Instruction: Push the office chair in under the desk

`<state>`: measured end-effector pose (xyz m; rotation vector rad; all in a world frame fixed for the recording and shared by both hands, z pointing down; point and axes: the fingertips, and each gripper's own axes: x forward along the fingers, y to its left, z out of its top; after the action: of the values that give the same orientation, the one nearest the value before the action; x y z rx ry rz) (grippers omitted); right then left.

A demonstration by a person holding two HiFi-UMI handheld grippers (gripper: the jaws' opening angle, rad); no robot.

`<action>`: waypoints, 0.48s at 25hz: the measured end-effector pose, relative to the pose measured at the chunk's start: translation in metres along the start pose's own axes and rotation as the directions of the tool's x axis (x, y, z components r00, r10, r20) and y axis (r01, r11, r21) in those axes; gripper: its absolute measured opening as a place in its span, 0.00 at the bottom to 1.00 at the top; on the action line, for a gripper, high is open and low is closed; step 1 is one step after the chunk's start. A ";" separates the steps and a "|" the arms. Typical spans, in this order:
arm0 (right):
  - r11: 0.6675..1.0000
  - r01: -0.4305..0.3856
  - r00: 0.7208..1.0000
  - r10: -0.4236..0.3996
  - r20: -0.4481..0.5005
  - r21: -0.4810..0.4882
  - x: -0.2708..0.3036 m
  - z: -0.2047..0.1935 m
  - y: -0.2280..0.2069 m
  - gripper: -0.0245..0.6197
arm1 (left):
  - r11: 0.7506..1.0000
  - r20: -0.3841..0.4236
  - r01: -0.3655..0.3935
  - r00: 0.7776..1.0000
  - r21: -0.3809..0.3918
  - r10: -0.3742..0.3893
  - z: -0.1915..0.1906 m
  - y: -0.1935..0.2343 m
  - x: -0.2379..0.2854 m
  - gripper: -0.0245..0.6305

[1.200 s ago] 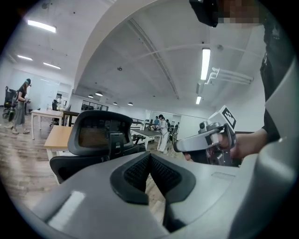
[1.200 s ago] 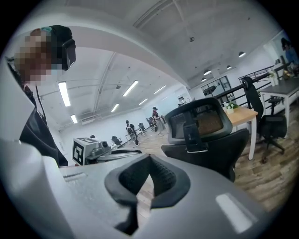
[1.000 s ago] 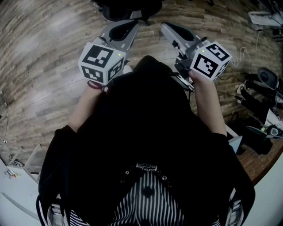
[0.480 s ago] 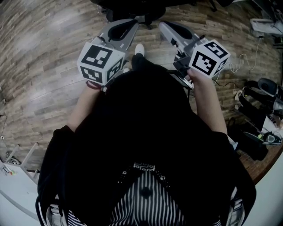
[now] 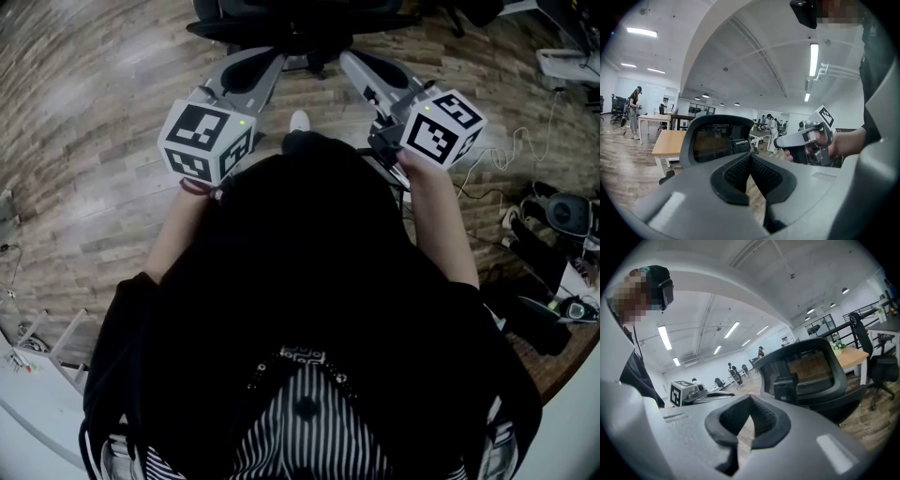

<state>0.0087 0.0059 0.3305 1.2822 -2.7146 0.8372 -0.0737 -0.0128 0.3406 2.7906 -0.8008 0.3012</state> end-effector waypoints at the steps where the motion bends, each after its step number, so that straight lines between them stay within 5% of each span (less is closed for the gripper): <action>1: 1.000 -0.001 1.000 0.001 0.004 0.002 0.000 0.003 -0.006 0.04 | 1.000 -0.001 -0.003 1.000 0.001 0.003 0.001 0.002 0.006 0.04; 12: 1.000 -0.024 1.000 0.023 0.007 0.009 0.001 0.052 -0.084 0.04 | 0.999 -0.036 -0.053 0.998 0.000 0.053 0.027 0.031 0.074 0.04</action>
<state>0.0792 -0.0634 0.3244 1.2594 -2.7394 0.8496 -0.0258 -0.0825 0.3384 2.7578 -0.8670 0.3592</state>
